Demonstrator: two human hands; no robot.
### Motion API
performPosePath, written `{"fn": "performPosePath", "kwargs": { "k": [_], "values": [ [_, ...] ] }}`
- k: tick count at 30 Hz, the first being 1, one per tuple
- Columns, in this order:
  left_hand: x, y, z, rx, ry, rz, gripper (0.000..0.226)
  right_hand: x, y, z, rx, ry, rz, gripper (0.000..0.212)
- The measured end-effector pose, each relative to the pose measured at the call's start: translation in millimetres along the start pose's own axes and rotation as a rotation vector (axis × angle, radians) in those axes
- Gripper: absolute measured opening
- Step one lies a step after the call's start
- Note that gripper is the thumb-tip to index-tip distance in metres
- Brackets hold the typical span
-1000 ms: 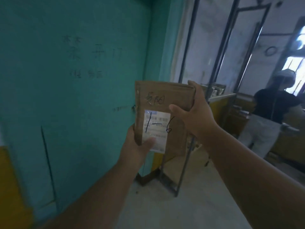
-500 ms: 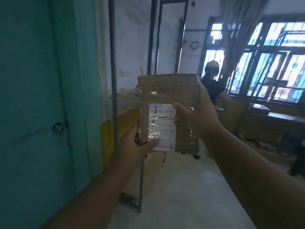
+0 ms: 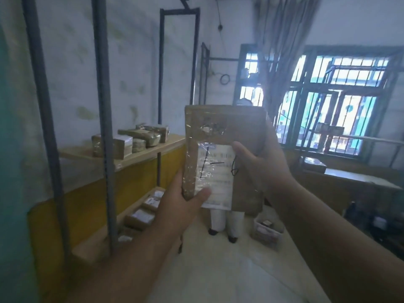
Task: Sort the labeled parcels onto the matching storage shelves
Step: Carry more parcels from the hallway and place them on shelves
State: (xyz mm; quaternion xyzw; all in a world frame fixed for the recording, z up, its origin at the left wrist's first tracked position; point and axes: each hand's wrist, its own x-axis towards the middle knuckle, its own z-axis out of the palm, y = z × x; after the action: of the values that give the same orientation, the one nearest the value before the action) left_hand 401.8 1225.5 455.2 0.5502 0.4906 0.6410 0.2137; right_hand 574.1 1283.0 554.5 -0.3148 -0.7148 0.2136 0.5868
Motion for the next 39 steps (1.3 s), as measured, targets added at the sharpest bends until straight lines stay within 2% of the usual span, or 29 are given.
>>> {"fn": "performPosePath", "kwargs": {
  "k": [2,5,8,13,19,24,27,33,37,39],
  "values": [
    [32.8,-9.1,16.8,0.023,0.028,-0.014,0.055,35.8,25.2,1.0,0.012,-0.016,-0.005,0.067],
    [79.1,-26.6,27.0,0.058,0.081,-0.035,0.051,79.3,65.1,18.3,0.046,-0.036,-0.031,0.057],
    [128.8,-56.9,28.6,0.089,0.101,-0.047,0.041,121.2,112.0,47.6,0.102,-0.054,-0.018,0.06],
    [226.1,-109.5,46.3,0.09,0.105,-0.021,0.044,201.7,184.8,83.6,0.084,-0.033,-0.038,0.057],
    [346.3,-160.4,98.0,0.1,0.049,-0.02,0.046,305.5,269.5,83.6,0.043,-0.012,-0.003,0.058],
    [423.3,-205.9,141.2,0.172,0.1,-0.017,0.057,376.5,355.1,89.5,0.085,-0.022,-0.001,0.061],
    [464.0,-234.8,163.0,0.218,0.176,-0.031,0.05,423.2,404.4,104.5,0.155,-0.108,0.015,0.061],
    [529.3,-256.6,170.9,0.356,0.409,-0.085,0.061,518.9,462.7,169.2,0.38,-0.376,0.042,0.055],
    [554.3,-260.3,148.6,0.485,0.434,-0.14,0.06,567.1,476.0,224.3,0.452,-0.518,-0.019,0.05],
    [566.0,-262.0,134.0,0.538,0.428,-0.164,0.067,588.4,479.8,258.7,0.477,-0.564,-0.022,0.053]
  ]
}}
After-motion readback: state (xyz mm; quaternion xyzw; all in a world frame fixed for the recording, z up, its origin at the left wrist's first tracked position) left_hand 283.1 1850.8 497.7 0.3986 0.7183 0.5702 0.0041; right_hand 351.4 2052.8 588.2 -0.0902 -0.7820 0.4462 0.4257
